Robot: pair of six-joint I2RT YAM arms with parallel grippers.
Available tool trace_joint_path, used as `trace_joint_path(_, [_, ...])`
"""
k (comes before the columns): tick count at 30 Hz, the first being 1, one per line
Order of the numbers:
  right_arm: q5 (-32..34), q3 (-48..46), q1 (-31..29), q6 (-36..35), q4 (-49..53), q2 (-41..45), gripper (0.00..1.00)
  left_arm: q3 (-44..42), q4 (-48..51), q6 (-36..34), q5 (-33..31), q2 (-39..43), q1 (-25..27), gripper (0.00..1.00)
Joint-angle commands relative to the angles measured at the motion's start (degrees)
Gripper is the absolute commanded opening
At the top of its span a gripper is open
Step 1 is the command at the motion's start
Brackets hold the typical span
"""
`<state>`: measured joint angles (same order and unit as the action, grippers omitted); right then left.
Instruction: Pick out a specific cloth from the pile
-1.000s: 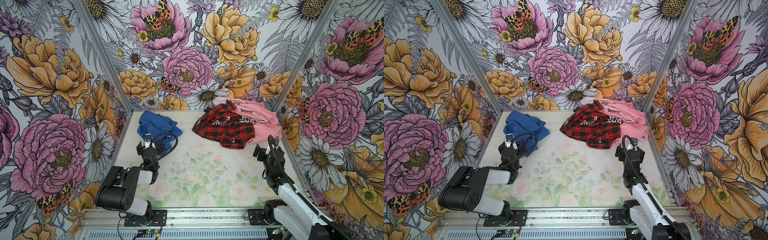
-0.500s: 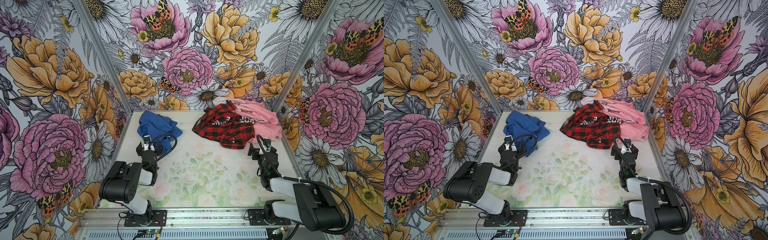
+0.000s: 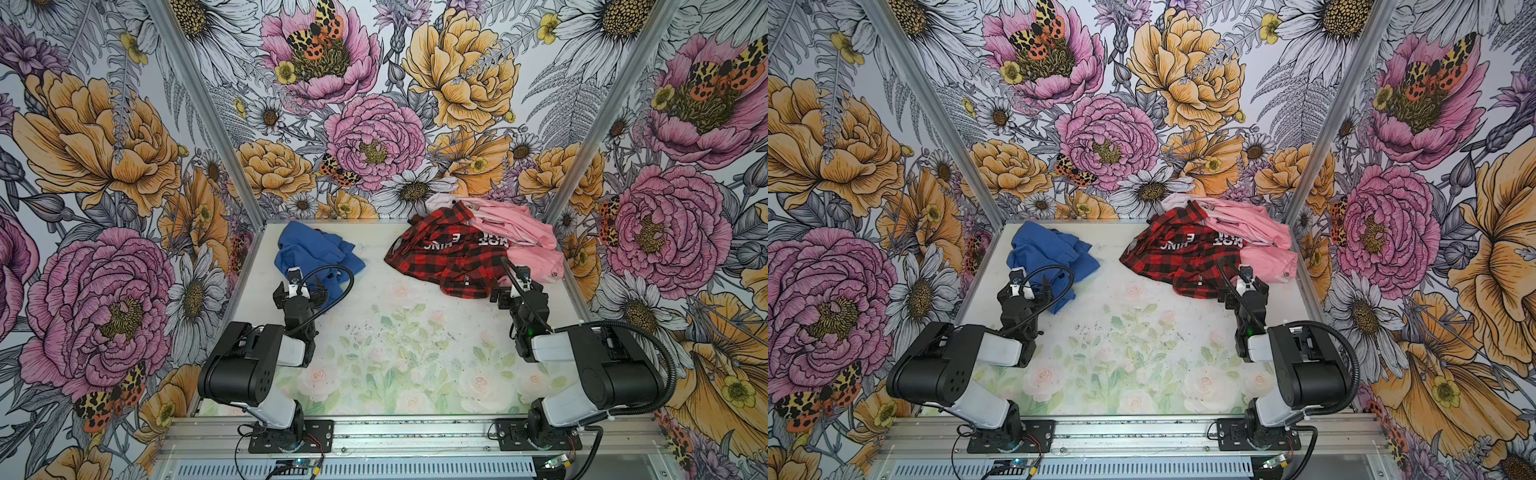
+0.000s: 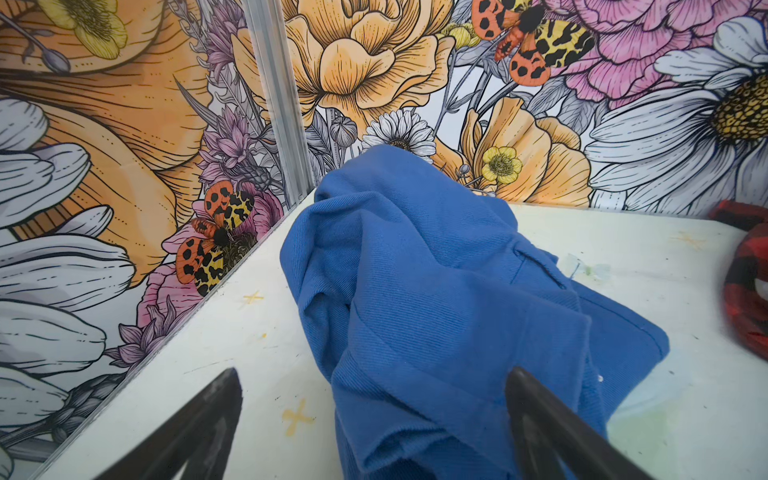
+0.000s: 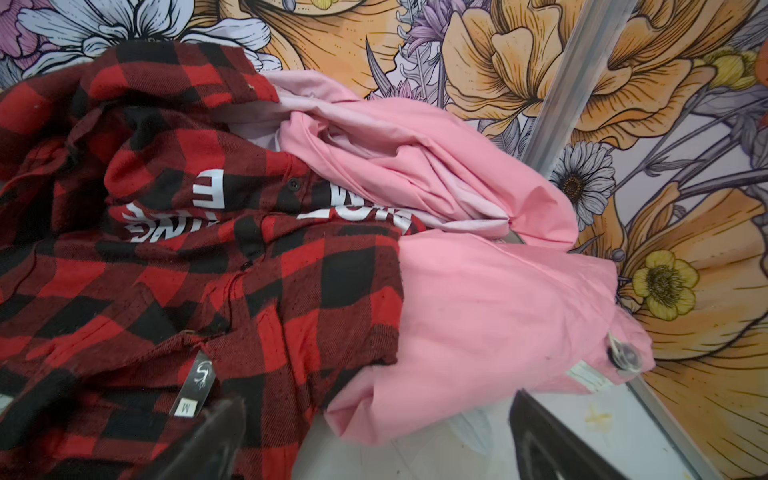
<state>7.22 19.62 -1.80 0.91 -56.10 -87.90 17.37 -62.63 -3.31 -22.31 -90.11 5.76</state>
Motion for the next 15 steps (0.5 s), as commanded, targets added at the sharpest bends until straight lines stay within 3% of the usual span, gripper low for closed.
trace_joint_path(1, [0.3,0.0,0.2,1.0,0.4,-0.2,1.00,1.4,1.7,1.0,1.7,0.5,-0.9,0.99])
trace_joint_path(15, [0.2,0.3,0.1,1.0,1.4,0.0,1.00,1.5,2.1,1.2,2.0,0.6,-1.1,0.99])
